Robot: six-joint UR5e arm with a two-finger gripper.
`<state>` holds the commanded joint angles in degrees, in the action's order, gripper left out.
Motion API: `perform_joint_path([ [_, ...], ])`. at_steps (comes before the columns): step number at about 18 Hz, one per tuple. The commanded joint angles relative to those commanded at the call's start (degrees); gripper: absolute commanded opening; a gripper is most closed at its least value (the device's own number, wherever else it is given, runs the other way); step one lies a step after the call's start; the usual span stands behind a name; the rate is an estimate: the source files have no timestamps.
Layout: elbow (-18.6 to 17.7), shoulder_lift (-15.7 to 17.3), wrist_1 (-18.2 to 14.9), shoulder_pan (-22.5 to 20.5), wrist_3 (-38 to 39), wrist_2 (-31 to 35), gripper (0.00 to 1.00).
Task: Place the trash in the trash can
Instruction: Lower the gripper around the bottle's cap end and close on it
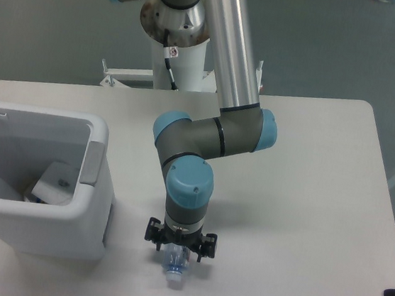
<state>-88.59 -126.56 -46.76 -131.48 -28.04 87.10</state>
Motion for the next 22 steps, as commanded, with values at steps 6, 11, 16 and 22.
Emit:
perform_joint_path([
  [6,0.0,0.2,0.0,0.0,0.0,0.0,0.72],
  [11,-0.1,0.4,0.0,0.0,-1.5,0.0,0.70],
  [16,-0.1,0.5,0.0,0.0,-1.6,0.0,0.70],
  [22,-0.2,0.5,-0.1,0.0,-1.5,0.0,0.61],
])
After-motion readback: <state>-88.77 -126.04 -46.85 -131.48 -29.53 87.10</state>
